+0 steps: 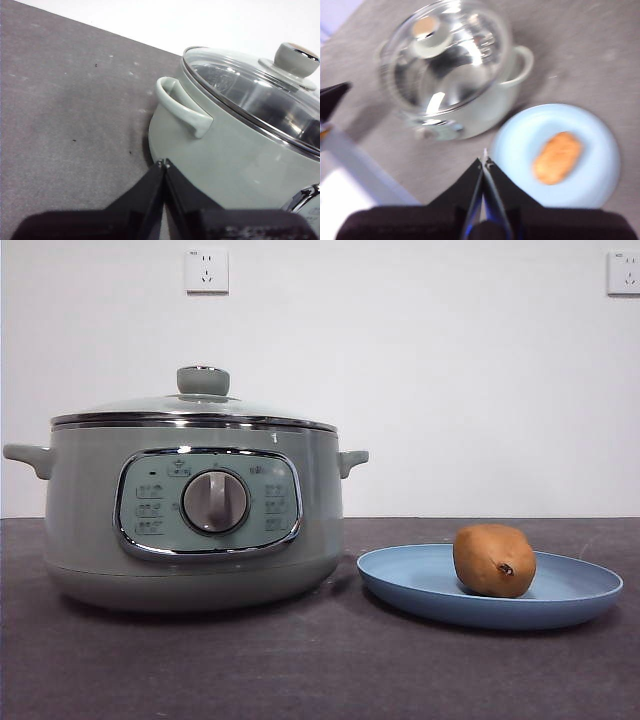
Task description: Take the potato out from the steamer,put the potato on the plate,close the lid
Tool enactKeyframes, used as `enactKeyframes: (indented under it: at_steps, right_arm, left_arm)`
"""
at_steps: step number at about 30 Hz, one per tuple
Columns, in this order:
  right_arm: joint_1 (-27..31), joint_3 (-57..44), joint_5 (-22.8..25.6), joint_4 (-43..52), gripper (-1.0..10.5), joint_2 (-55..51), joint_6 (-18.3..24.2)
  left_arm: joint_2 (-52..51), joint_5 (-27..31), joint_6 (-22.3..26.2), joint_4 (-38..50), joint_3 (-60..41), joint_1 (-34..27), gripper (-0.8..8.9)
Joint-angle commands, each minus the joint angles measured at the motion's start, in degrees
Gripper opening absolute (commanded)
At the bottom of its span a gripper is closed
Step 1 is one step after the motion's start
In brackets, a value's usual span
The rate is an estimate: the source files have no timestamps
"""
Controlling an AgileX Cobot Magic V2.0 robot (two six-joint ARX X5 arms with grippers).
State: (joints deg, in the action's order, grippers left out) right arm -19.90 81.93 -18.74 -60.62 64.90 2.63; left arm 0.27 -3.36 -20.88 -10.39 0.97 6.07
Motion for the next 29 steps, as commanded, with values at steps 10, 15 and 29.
enactKeyframes:
  at_steps: [10, 15, 29]
  right_arm:
    - [11.1, -35.5, 5.5, 41.3, 0.0, -24.5, -5.9]
    - [15.5, -55.1, 5.2, 56.1, 0.0, -36.0, -10.2]
    - [19.1, -78.6, 5.3, 66.5, 0.0, -50.4, -16.3]
  left_arm:
    - [-0.1, 0.3, -0.1, 0.0, -0.8, -0.2, -0.03]
    - [-0.1, 0.3, -0.1, 0.0, -0.8, -0.2, -0.03]
    - [-0.1, 0.3, -0.1, 0.0, -0.8, -0.2, -0.03]
